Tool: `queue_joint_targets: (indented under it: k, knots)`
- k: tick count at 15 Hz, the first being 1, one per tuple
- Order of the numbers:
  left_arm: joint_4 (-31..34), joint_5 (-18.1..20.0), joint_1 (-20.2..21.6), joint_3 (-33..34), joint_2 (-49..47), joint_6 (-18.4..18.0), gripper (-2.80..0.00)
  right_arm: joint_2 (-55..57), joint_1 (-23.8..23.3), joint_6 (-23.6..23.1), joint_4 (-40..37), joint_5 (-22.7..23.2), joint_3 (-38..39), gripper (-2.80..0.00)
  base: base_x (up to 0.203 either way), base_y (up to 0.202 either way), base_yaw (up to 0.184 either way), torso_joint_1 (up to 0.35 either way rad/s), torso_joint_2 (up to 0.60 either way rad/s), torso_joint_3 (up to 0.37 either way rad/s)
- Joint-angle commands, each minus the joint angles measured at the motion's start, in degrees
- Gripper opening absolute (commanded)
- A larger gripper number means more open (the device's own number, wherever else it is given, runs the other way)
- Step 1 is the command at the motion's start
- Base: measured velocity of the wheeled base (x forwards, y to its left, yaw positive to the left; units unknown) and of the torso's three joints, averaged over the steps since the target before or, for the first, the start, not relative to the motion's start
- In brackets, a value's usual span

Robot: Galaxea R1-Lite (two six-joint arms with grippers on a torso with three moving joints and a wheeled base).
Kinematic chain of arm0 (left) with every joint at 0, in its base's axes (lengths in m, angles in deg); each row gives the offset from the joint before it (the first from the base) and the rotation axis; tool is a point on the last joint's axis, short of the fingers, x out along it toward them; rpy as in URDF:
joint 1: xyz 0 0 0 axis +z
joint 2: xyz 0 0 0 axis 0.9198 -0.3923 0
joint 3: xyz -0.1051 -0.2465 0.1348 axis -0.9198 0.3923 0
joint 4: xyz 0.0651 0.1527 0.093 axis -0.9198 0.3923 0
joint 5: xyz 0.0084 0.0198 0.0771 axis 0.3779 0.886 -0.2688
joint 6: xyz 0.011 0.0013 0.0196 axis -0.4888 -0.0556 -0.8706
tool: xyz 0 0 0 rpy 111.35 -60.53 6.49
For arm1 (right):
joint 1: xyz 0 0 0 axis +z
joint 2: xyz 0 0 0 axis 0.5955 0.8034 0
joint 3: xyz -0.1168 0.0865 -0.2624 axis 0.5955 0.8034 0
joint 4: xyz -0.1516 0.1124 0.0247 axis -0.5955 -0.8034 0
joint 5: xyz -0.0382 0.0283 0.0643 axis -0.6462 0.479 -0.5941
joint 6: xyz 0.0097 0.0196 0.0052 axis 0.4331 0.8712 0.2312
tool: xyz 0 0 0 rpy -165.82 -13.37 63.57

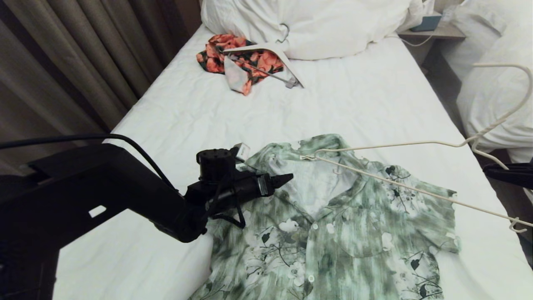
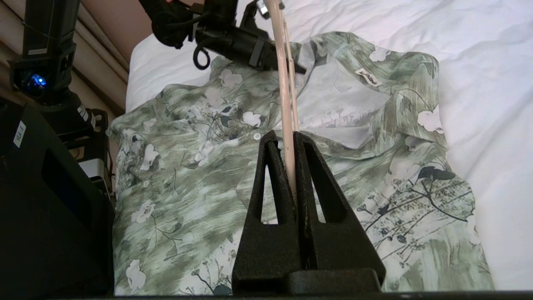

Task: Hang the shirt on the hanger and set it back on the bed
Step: Lift the shirt and hanger

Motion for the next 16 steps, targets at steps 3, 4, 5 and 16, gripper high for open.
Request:
queue_joint_targets:
  k: [3, 4, 5, 16]
  knots:
    - [-0.6, 0.1, 0.0, -0.4, 1.1, 1.5, 0.00, 0.5, 0.1, -0.4, -0.2, 0.5, 0.1, -2.80, 0.000, 0.000, 0.000, 0.000, 0.00, 0.000]
    - [-0.6, 0.1, 0.0, -0.4, 1.0, 1.5, -2.80, 0.6, 0.1, -0.4, -0.2, 0.4, 0.1, -2.80, 0.000, 0.000, 0.000, 0.000, 0.00, 0.000]
    - [-0.7, 0.1, 0.0, -0.5, 1.0, 1.5, -2.80, 0.6, 0.1, -0.4, -0.2, 0.4, 0.1, -2.80, 0.000, 0.000, 0.000, 0.000, 0.00, 0.000]
    - [0.1, -0.6, 0.4, 2.3, 10.3, 1.2, -2.80, 0.9, 3.0, -0.4, -0.3, 0.4, 0.5, -2.80, 0.000, 0.000, 0.000, 0.000, 0.00, 0.000]
